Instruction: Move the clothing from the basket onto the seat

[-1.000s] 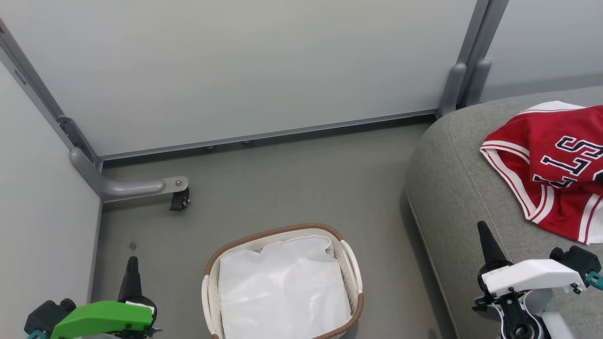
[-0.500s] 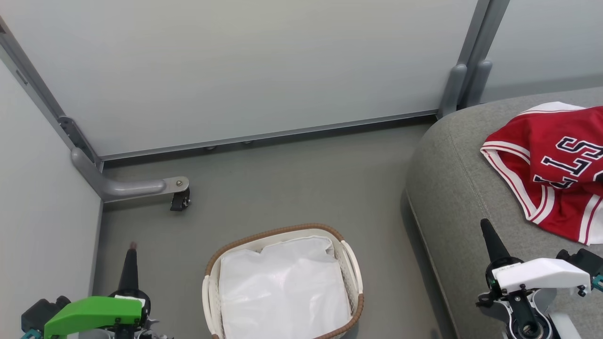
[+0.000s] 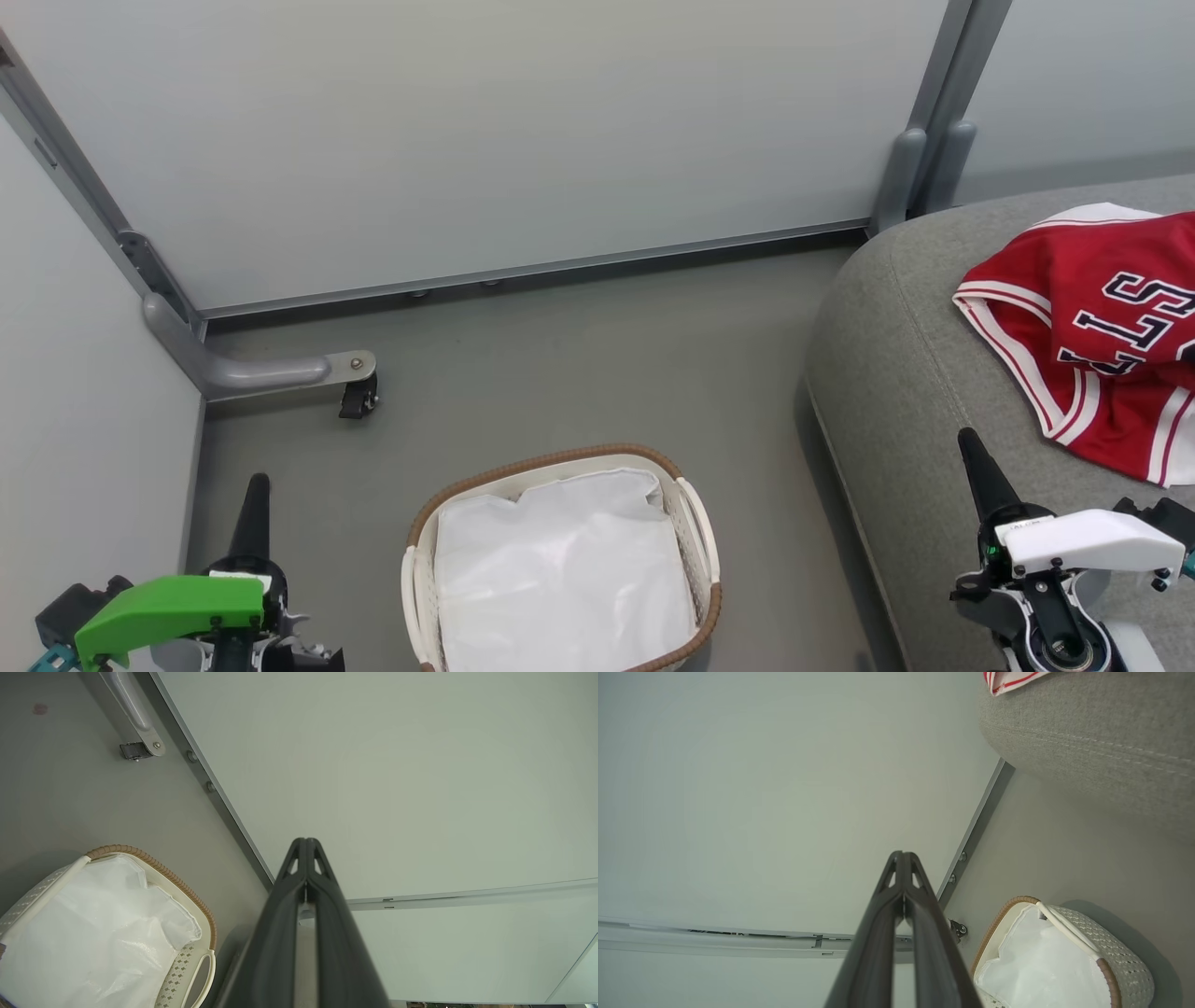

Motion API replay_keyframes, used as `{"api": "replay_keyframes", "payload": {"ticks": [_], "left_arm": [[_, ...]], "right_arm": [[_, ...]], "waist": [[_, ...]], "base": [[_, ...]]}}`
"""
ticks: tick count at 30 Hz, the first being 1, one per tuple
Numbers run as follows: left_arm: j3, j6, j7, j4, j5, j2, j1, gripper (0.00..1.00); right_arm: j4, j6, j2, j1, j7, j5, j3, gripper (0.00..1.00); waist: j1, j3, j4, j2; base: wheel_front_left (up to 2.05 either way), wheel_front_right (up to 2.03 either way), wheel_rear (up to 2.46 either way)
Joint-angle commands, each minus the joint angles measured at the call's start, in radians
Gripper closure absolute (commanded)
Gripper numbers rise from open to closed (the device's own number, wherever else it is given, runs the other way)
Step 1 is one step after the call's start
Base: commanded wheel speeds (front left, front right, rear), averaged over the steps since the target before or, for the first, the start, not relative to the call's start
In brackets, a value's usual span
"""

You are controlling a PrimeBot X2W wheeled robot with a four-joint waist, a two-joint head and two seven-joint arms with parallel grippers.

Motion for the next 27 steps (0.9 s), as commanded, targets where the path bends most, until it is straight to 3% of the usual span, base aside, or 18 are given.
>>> {"api": "replay_keyframes", "payload": {"ticks": [1, 27], "left_arm": [[0.005, -0.008, 0.007, -0.011, -0.023, 0.008, -0.023, 1.0], [0.017, -0.008, 0.059, -0.045, -0.204, 0.009, -0.037, 1.0]], "right_arm": [[-0.013, 0.0, -0.006, 0.005, 0.007, 0.025, -0.005, 1.0], [-0.044, 0.0, -0.007, 0.014, 0.058, 0.214, -0.029, 1.0]], "waist": [[0.0, 0.0, 0.0, 0.0], [0.0, -0.003, 0.003, 0.0]], "base": [[0.0, 0.0, 0.0], [0.0, 0.0, 0.0]]}}
